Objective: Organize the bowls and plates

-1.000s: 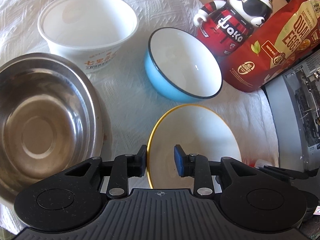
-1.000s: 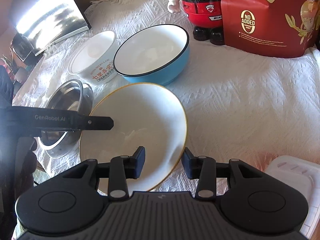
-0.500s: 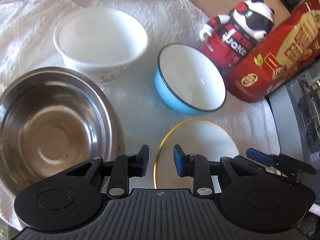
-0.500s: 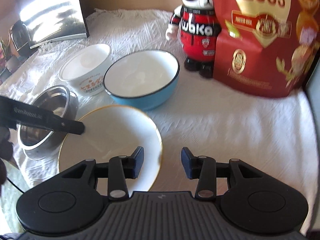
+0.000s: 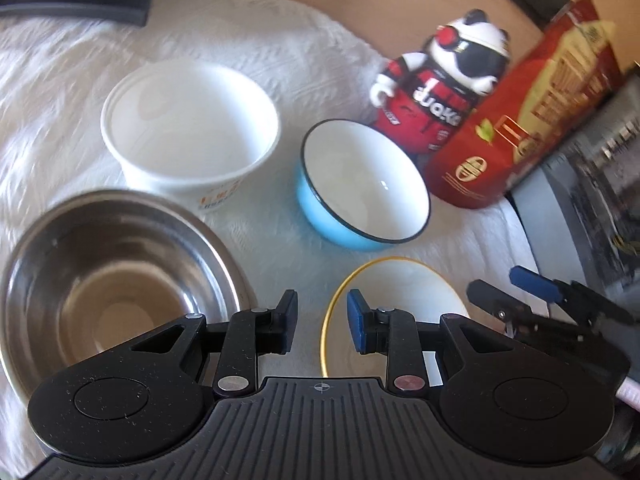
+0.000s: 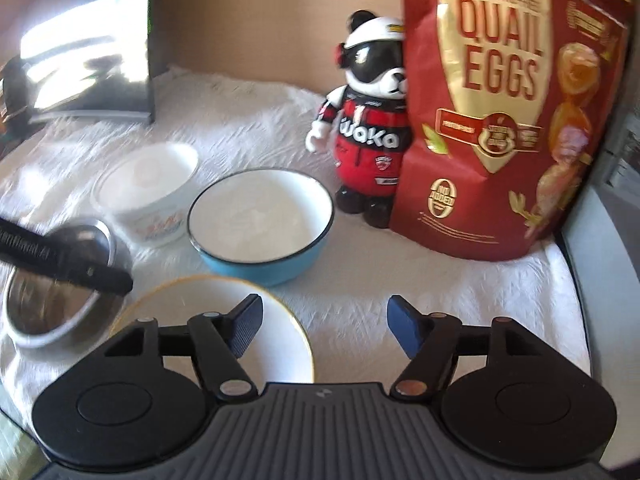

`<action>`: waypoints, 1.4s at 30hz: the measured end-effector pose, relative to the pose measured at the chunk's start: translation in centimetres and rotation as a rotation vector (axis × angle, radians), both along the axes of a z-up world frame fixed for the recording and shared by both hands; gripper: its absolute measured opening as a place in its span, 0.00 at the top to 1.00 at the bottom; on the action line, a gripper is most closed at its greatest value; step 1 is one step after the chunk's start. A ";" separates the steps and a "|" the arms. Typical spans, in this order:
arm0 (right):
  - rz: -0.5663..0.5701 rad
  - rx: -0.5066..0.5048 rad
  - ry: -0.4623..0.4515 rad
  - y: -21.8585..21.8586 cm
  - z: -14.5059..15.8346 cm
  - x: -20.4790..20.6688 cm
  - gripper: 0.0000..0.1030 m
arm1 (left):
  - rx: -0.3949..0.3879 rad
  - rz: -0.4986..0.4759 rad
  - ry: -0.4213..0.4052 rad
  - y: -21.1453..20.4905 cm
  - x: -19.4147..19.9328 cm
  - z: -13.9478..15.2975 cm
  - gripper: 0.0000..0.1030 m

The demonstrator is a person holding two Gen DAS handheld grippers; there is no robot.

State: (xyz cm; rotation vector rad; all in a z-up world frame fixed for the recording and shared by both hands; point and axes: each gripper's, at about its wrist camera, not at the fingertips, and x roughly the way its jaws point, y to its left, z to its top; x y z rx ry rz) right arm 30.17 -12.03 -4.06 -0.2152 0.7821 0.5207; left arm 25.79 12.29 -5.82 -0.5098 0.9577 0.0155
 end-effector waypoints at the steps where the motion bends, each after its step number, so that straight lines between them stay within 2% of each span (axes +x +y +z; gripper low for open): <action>1: -0.017 0.002 0.026 0.1 0.1 0.1 0.32 | -0.005 -0.019 -0.004 0.3 -0.1 0.1 0.70; 5: -0.115 0.034 0.122 0.8 0.3 0.1 0.32 | -0.040 -0.072 -0.037 1.5 -0.2 0.4 0.70; 8: -0.180 0.021 0.150 1.5 0.4 -0.4 0.33 | -0.113 -0.068 -0.026 3.0 0.6 0.1 0.70; 11: -0.231 0.032 0.202 1.6 0.7 -0.4 0.33 | -0.144 -0.049 -0.010 3.7 2.1 0.1 0.70; 17: -0.297 0.109 0.295 0.2 1.5 1.8 0.33 | -0.221 -0.032 0.006 3.7 5.2 -0.1 0.70; 23: -0.265 0.112 0.295 0.0 0.9 5.5 0.43 | -0.184 0.032 0.058 2.7 8.6 -1.4 0.70; 26: -0.242 0.134 0.309 0.4 0.2 7.7 0.43 | -0.130 0.024 0.083 2.1 10.0 -1.9 0.70; 30: -0.212 0.149 0.353 1.8 -1.5 11.0 0.44 | -0.120 0.061 0.100 2.5 11.0 -2.7 0.70; 33: -0.186 0.125 0.377 3.5 -3.1 13.3 0.55 | -0.109 0.076 0.110 2.9 11.7 -3.1 0.73; 37: -0.145 0.112 0.413 5.3 -5.3 15.1 0.62 | -0.063 0.056 0.114 2.6 12.4 -2.9 0.73; 39: -0.123 0.108 0.438 6.1 -6.2 15.6 0.69 | -0.046 0.049 0.121 2.4 12.8 -2.8 0.72; 42: -0.111 0.112 0.451 6.4 -6.5 15.8 0.69 | -0.029 0.033 0.133 2.2 13.2 -2.6 0.72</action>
